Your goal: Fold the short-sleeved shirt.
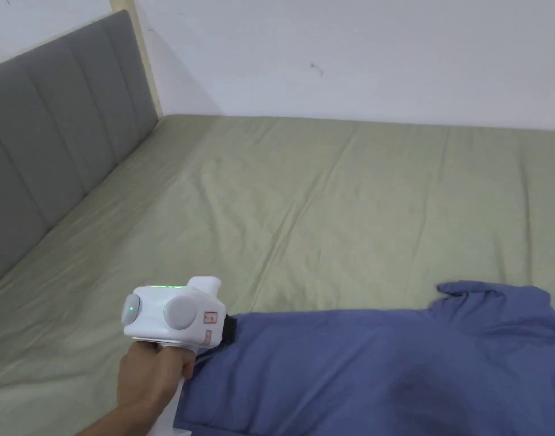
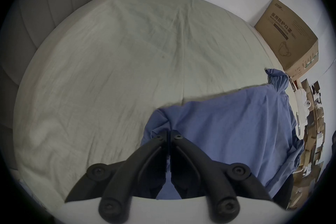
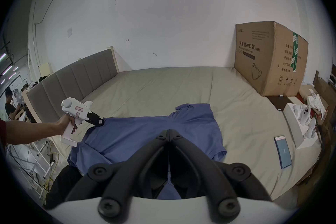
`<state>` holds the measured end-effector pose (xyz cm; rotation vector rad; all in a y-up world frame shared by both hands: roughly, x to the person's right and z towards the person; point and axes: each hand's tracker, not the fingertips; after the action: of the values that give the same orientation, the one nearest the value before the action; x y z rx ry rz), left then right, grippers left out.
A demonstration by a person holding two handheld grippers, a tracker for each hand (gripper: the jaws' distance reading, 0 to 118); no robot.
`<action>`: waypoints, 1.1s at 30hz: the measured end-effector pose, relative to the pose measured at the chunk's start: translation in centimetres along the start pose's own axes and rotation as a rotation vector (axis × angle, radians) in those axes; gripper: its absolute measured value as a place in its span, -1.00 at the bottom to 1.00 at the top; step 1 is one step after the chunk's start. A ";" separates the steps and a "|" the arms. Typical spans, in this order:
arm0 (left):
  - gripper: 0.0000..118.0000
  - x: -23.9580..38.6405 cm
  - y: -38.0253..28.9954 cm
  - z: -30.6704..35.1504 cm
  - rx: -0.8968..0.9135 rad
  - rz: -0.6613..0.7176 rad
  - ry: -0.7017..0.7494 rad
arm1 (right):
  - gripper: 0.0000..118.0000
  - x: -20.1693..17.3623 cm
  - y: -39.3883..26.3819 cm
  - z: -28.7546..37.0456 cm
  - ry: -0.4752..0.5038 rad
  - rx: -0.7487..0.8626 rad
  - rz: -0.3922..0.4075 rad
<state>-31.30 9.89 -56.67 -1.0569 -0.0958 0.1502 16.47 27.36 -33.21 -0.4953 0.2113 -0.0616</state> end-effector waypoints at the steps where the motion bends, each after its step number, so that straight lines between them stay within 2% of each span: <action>1: -0.99 -0.1 0.0 0.1 0.003 -0.002 0.006 | -1.00 0.0 0.1 0.1 0.002 0.000 0.001; 11: -1.00 -1.0 0.8 1.9 0.035 -0.050 0.010 | -1.00 0.2 0.4 0.0 0.015 0.006 -0.026; 20: -1.00 -2.3 0.8 4.3 0.076 -0.044 -0.016 | -1.00 0.4 0.5 -1.4 0.013 -0.002 -0.018; 23: -1.00 -2.6 0.5 5.0 0.087 -0.025 -0.053 | -1.00 1.8 1.0 -3.7 0.028 -0.047 -0.080; 24: -1.00 -2.7 0.3 5.3 0.095 -0.025 -0.064 | -1.00 3.8 0.4 -5.0 0.045 -0.060 -0.091; 26: -1.00 -2.8 0.1 5.5 0.094 -0.038 -0.083 | -1.00 5.3 0.5 -6.8 0.016 -0.092 -0.139; 27: -1.00 -2.8 0.0 5.7 0.095 -0.041 -0.089 | -1.00 6.5 0.7 -8.0 0.048 -0.088 -0.147; 29: -1.00 -3.0 -0.2 6.0 0.101 -0.053 -0.108 | -0.97 6.1 1.5 -10.0 0.016 -0.096 -0.148; 30: -1.00 -3.1 -0.3 6.1 0.102 -0.051 -0.113 | -0.88 6.8 1.6 -11.2 0.004 -0.096 -0.141; 31: -1.00 -3.2 -0.4 6.3 0.103 -0.048 -0.123 | -0.61 7.7 1.8 -12.7 0.010 -0.101 -0.137; 32: -1.00 -3.2 -0.5 6.4 0.104 -0.047 -0.136 | 0.05 8.7 1.9 -14.6 0.011 -0.112 -0.125; 33: -1.00 -3.2 -0.7 6.5 0.111 -0.048 -0.134 | 0.49 9.4 2.1 -16.4 -0.012 -0.142 -0.092</action>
<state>-35.36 14.65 -52.91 -0.9327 -0.2310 0.1810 22.15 20.54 -50.00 -0.6468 0.1823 -0.1340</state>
